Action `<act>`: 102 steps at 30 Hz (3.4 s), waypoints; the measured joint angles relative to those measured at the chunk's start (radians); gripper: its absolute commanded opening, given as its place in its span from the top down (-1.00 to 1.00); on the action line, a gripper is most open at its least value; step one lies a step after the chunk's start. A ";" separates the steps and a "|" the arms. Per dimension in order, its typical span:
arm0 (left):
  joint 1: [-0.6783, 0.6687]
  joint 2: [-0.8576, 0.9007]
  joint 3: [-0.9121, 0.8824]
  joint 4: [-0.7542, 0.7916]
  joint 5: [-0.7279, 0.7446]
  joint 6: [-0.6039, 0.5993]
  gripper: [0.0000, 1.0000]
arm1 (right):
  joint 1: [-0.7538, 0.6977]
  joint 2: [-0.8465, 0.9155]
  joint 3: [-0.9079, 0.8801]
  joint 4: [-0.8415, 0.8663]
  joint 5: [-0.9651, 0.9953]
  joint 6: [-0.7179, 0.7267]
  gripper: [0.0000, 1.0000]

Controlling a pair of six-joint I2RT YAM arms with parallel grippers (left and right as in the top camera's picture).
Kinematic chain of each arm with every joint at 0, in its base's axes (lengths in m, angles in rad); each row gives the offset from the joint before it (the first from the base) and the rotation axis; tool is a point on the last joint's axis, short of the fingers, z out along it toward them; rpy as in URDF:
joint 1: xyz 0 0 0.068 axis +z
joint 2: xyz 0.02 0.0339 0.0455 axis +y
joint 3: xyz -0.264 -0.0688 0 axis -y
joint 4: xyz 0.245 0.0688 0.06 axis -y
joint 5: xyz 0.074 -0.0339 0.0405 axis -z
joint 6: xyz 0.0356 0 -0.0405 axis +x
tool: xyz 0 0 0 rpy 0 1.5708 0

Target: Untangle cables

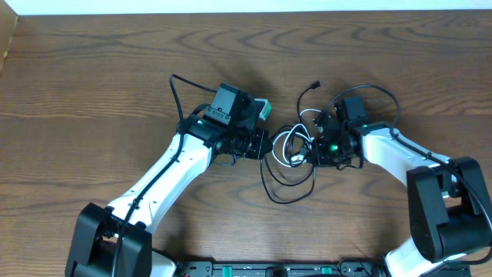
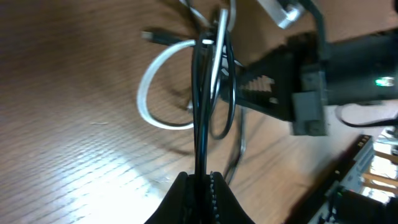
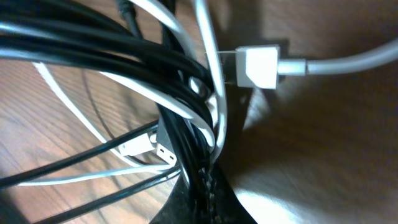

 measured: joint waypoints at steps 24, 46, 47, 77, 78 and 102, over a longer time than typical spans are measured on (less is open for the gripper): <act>0.000 0.002 -0.022 0.107 -0.053 0.003 -0.54 | 0.054 -0.435 0.000 -0.173 -0.150 -0.128 0.98; -0.084 0.142 -0.036 0.106 -0.147 0.014 0.70 | 0.055 -0.435 0.000 -0.167 -0.149 -0.128 0.98; -0.084 0.143 -0.036 0.106 -0.148 0.016 0.74 | 0.055 -0.435 0.000 -0.167 -0.149 -0.128 0.98; 0.089 0.039 -0.042 0.046 -0.022 0.055 0.84 | -0.190 -0.435 -0.001 -0.246 0.399 0.201 -0.17; 0.089 0.039 -0.043 0.089 0.034 0.058 0.85 | -0.184 -0.435 -0.001 -0.225 0.313 0.149 -0.17; 0.066 0.039 -0.044 0.258 0.603 0.072 0.84 | 0.026 -0.435 -0.001 0.062 -0.063 -0.153 0.51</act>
